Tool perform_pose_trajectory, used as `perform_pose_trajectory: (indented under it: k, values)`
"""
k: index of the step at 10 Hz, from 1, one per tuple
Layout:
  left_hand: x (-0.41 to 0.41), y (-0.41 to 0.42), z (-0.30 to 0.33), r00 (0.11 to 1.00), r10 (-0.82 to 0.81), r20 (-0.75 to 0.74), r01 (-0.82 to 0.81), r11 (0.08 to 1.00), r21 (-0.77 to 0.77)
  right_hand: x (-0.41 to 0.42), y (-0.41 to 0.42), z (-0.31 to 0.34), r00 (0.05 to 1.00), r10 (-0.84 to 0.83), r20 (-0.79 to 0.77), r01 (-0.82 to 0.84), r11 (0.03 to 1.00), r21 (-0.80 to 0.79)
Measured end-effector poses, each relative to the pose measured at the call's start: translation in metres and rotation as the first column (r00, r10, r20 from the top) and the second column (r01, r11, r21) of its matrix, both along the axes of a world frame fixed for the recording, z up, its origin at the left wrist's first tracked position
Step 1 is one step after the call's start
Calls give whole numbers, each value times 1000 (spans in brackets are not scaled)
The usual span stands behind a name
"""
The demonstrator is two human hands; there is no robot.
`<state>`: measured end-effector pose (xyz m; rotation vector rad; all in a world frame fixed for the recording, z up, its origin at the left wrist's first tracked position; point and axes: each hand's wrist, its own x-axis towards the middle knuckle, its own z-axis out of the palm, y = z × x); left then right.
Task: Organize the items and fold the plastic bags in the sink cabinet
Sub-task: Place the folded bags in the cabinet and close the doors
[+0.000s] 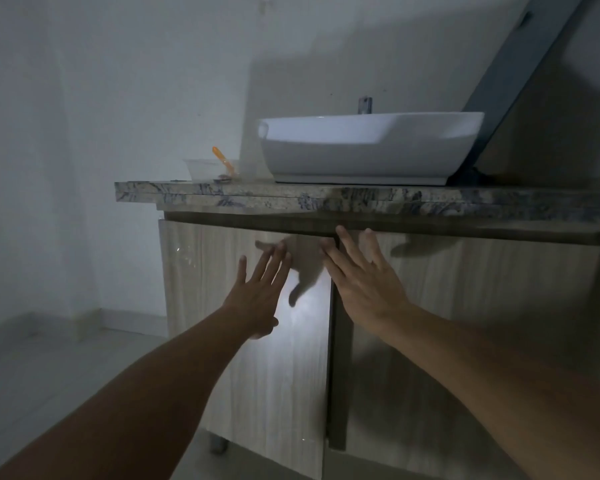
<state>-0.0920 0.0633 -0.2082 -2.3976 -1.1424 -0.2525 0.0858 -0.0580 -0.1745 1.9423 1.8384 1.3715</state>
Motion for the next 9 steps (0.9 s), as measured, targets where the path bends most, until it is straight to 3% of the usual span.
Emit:
perform_pose_trajectory:
  k: [3,7,9]
  values:
    - [27,18,20,998,39,-47,-45,992,-120,16,29,18,987,-157,-9,155,979,-132]
    - [37,15,32,997,69,-22,-73,964,-254,22,40,9,977,-155,-149,127,975,-183]
    - [23,-18,49,999,-31,-23,22,944,-331,15,17,8,913,-179,-368,42,936,-350]
